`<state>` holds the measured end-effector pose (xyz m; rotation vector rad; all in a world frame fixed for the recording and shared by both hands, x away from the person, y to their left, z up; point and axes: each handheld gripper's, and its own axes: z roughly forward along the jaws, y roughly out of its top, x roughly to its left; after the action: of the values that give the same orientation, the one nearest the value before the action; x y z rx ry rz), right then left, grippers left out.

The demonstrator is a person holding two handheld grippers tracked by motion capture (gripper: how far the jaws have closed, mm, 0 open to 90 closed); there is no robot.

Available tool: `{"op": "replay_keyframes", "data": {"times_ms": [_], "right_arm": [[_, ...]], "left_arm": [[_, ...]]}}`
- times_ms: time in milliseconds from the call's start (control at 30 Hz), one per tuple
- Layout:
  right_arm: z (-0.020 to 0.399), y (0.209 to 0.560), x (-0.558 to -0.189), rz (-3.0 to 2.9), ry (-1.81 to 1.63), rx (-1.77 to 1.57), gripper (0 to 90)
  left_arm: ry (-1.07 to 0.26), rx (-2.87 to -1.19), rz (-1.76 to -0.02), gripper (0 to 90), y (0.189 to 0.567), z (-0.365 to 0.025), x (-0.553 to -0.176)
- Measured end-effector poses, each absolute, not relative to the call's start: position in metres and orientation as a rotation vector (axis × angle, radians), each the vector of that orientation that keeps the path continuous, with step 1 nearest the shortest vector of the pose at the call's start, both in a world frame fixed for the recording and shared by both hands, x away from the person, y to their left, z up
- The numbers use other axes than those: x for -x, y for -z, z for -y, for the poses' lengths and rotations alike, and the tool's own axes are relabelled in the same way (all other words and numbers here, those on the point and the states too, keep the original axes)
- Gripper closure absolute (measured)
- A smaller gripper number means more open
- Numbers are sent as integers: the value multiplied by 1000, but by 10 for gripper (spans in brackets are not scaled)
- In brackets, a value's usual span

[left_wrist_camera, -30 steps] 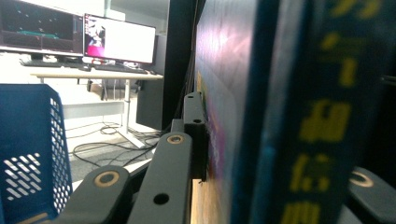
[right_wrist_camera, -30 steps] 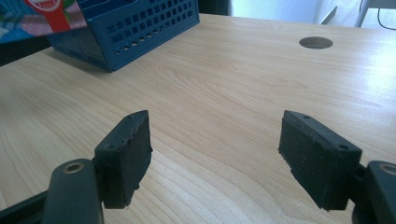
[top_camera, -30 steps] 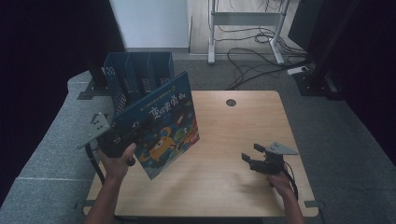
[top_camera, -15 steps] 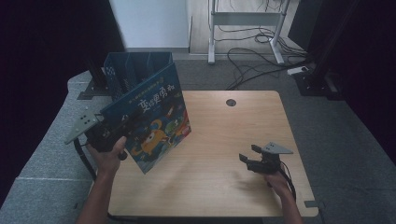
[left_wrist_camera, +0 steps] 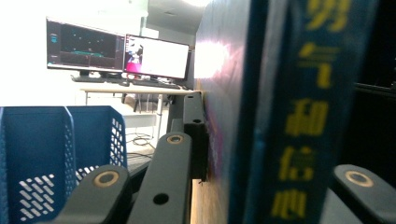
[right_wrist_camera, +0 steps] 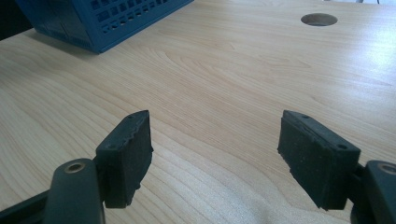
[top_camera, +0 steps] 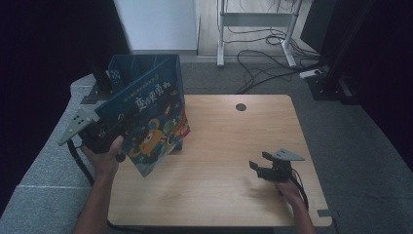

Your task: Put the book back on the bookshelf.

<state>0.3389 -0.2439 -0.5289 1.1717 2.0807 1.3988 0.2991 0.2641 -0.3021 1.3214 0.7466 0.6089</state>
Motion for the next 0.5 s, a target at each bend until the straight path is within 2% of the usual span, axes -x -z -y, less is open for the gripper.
{"op": "replay_keyframes", "data": {"times_ms": [500], "right_arm": [[240, 533, -341, -2099, -1374, -1180, 251]], "left_arm": [[-644, -1275, -790, 815, 294, -273, -307]]}}
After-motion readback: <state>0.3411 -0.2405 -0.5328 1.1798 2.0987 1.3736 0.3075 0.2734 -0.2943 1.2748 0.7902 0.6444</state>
